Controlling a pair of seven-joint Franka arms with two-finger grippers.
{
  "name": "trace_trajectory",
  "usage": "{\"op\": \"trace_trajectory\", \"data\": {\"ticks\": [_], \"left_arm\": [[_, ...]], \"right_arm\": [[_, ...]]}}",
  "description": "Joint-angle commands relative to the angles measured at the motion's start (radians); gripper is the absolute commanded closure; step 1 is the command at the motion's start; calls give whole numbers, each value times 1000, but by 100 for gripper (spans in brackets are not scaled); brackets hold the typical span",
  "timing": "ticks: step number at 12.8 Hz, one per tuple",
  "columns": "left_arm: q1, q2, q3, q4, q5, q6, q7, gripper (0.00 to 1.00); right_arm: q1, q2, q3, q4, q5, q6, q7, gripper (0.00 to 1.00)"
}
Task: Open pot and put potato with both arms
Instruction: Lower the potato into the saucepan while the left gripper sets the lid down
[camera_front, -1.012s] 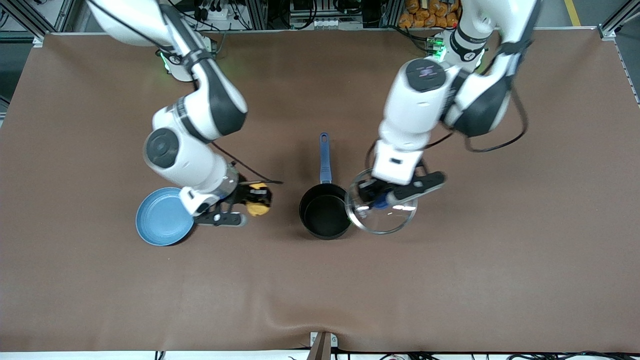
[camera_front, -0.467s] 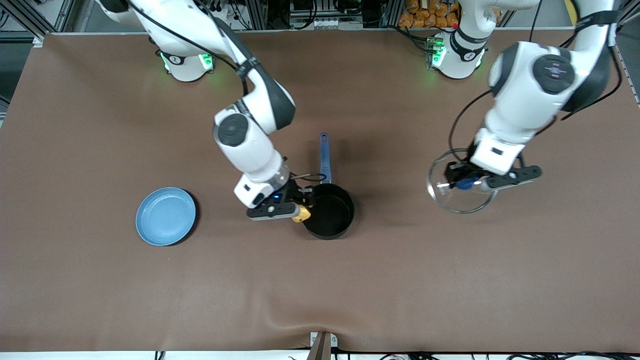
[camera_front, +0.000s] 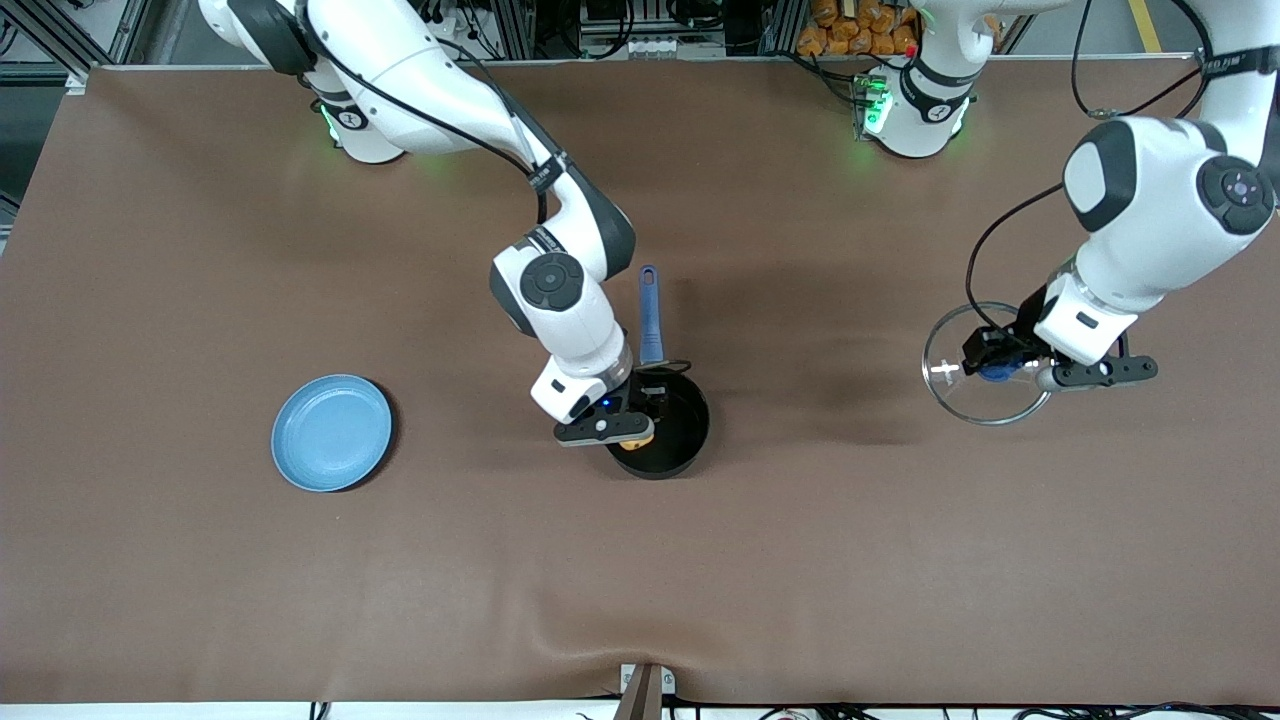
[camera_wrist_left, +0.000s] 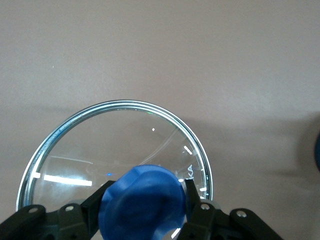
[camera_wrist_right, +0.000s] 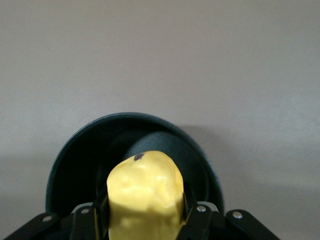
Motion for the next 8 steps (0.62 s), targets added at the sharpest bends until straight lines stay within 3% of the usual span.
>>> {"op": "trace_trajectory", "data": {"ticks": [1,8], "left_arm": [[-2,109,-12,8,-22,137,17,64],[-8,289,-12,11,-19,361,44,60]], "right_arm": [[34,76,-18,91,-46,-12,79,100],[92,179,-52,163,-83,-4,162,100]]}}
